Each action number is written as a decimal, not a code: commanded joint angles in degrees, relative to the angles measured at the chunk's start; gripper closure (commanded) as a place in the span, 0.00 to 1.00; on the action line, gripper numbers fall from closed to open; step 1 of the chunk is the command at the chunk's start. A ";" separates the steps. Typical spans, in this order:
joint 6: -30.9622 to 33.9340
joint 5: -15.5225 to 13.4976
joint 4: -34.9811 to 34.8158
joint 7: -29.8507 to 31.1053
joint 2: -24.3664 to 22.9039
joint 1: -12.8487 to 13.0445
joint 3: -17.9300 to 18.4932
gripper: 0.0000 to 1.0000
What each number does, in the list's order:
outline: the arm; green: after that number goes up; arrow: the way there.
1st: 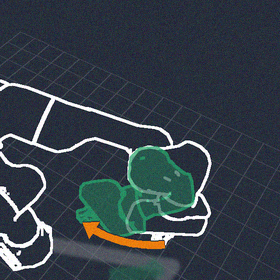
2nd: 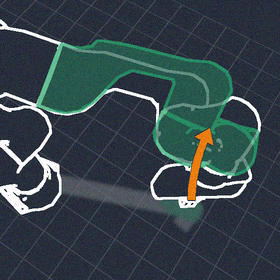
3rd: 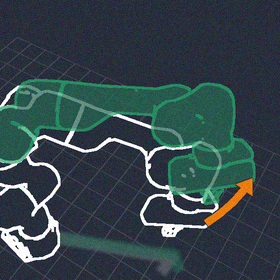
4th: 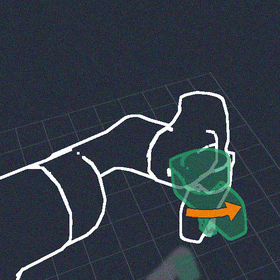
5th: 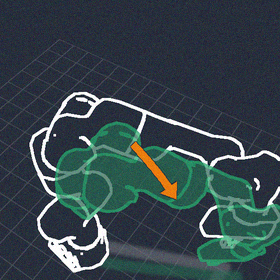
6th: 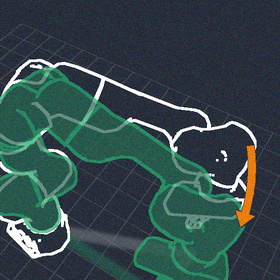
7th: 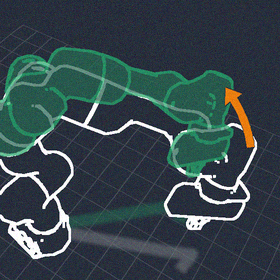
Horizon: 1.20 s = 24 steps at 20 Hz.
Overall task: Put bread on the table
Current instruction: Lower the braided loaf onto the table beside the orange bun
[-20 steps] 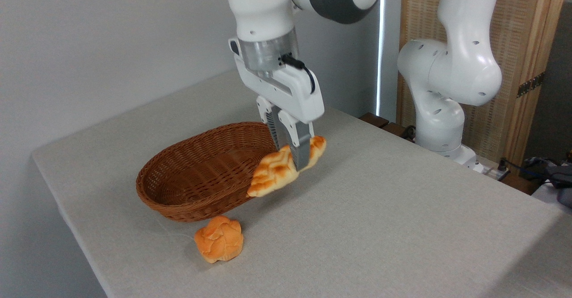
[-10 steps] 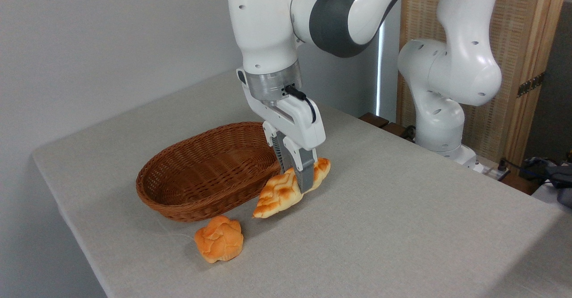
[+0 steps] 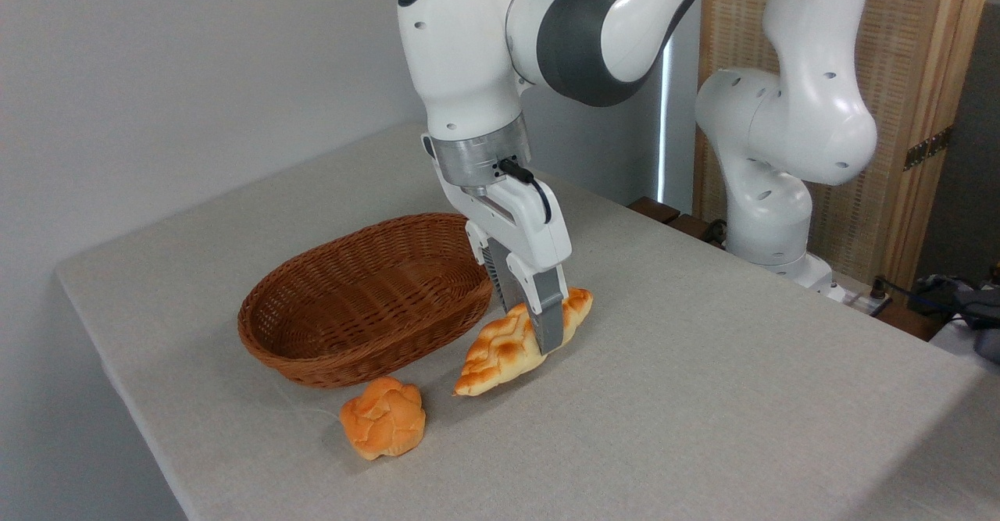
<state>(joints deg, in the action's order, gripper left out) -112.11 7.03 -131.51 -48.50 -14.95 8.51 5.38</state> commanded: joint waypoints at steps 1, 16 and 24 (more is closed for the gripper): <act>-0.91 1.23 -0.68 -1.16 -0.61 0.27 0.68 0.11; -0.91 2.81 -0.51 -1.16 -0.69 0.19 1.83 0.00; -0.91 2.81 -0.51 -1.07 -0.78 0.19 1.83 0.00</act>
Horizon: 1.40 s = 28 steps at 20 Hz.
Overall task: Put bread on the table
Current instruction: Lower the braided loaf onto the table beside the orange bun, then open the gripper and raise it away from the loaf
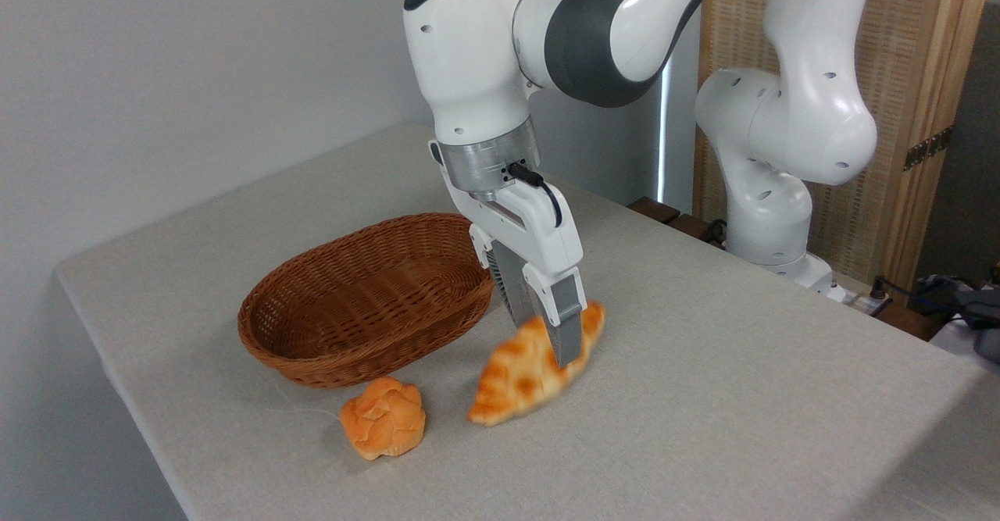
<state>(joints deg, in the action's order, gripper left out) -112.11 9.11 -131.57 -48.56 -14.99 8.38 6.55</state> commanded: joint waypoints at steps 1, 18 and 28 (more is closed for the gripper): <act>-0.91 0.74 -0.36 -1.01 -0.74 0.32 0.66 0.00; 12.53 -6.73 29.24 14.01 9.80 -5.48 -7.16 0.00; 21.24 -8.76 43.32 13.31 16.39 -4.25 -8.22 0.00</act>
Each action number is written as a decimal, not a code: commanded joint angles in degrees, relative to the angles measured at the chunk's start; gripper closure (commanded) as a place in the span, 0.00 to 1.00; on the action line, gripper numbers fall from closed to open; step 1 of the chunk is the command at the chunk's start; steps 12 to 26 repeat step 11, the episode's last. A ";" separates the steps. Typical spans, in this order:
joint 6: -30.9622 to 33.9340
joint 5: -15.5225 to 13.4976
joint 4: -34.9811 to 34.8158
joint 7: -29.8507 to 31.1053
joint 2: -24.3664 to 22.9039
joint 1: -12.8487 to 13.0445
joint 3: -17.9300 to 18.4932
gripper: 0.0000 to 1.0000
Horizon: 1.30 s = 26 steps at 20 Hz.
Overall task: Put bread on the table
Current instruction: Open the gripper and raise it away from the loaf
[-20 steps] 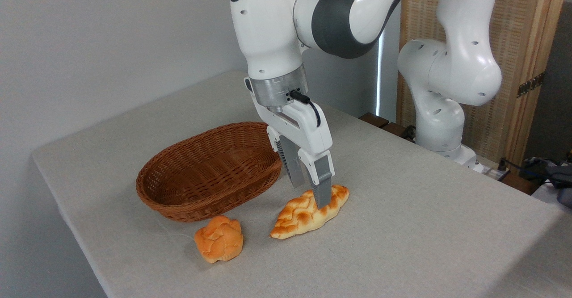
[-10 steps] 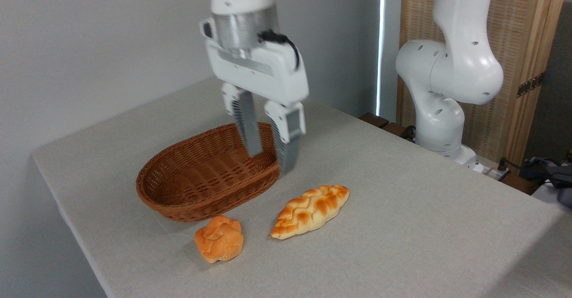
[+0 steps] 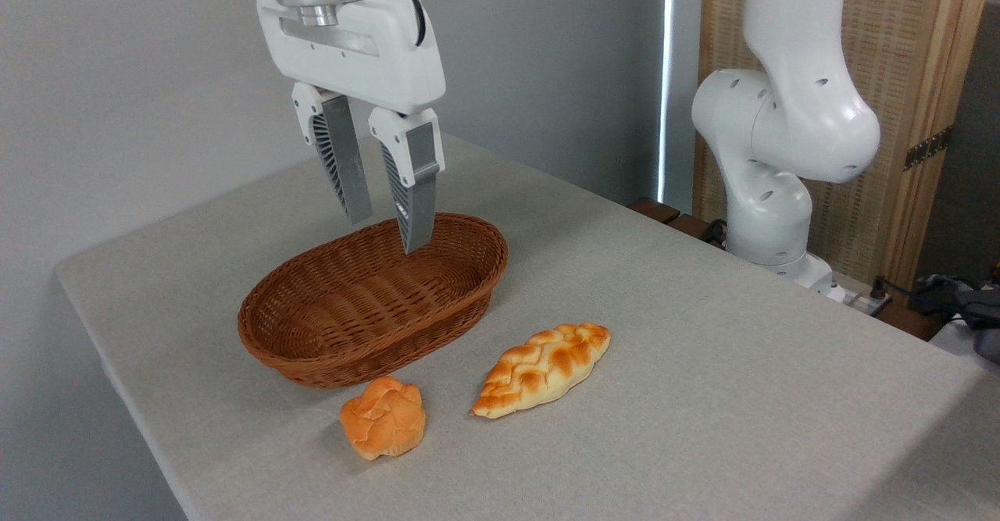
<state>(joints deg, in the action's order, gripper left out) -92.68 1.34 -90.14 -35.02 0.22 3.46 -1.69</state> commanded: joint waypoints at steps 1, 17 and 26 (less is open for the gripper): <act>1.80 -0.99 1.72 -0.14 1.27 0.76 0.02 0.00; 1.80 -1.07 0.58 -0.23 0.66 1.64 0.11 0.00; 1.80 -1.07 0.58 -0.23 0.66 1.64 0.11 0.00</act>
